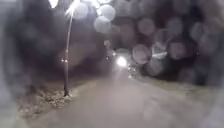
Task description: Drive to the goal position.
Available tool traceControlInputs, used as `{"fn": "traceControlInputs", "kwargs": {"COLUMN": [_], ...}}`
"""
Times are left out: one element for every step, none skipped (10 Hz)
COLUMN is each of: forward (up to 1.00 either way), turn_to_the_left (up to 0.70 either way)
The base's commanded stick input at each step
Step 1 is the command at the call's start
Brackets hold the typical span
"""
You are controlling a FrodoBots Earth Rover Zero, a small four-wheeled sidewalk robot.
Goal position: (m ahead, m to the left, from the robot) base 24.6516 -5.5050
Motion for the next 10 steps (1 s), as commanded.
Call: {"fn": "traceControlInputs", "kwargs": {"forward": [0.7, 0.7, 0.7, 0.7, 0.7, 0.7, 0.7, 0.7, 0.7, 0.7], "turn_to_the_left": [0.0, 0.0, 0.0, 0.0, 0.0, 0.0, 0.0, 0.0, 0.0, 0.0]}}
